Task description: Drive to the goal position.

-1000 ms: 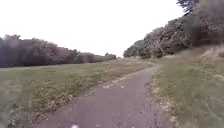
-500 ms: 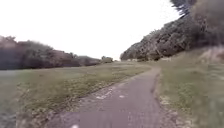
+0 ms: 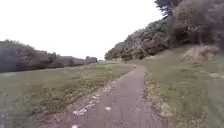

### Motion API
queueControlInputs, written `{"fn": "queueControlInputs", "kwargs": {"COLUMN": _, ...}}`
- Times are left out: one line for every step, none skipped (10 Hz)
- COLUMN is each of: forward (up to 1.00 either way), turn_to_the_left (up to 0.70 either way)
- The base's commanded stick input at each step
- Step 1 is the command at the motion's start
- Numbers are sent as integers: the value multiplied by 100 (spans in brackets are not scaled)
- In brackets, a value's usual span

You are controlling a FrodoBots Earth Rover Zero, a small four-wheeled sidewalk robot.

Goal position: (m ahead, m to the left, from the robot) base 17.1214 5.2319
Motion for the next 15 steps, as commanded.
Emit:
{"fn": "queueControlInputs", "kwargs": {"forward": 100, "turn_to_the_left": 0}}
{"fn": "queueControlInputs", "kwargs": {"forward": 100, "turn_to_the_left": 0}}
{"fn": "queueControlInputs", "kwargs": {"forward": 100, "turn_to_the_left": 0}}
{"fn": "queueControlInputs", "kwargs": {"forward": 100, "turn_to_the_left": 0}}
{"fn": "queueControlInputs", "kwargs": {"forward": 100, "turn_to_the_left": 0}}
{"fn": "queueControlInputs", "kwargs": {"forward": 100, "turn_to_the_left": 0}}
{"fn": "queueControlInputs", "kwargs": {"forward": 100, "turn_to_the_left": 0}}
{"fn": "queueControlInputs", "kwargs": {"forward": 100, "turn_to_the_left": 0}}
{"fn": "queueControlInputs", "kwargs": {"forward": 100, "turn_to_the_left": 0}}
{"fn": "queueControlInputs", "kwargs": {"forward": 100, "turn_to_the_left": 0}}
{"fn": "queueControlInputs", "kwargs": {"forward": 100, "turn_to_the_left": 0}}
{"fn": "queueControlInputs", "kwargs": {"forward": 100, "turn_to_the_left": -1}}
{"fn": "queueControlInputs", "kwargs": {"forward": 100, "turn_to_the_left": -16}}
{"fn": "queueControlInputs", "kwargs": {"forward": 100, "turn_to_the_left": -16}}
{"fn": "queueControlInputs", "kwargs": {"forward": 100, "turn_to_the_left": -16}}
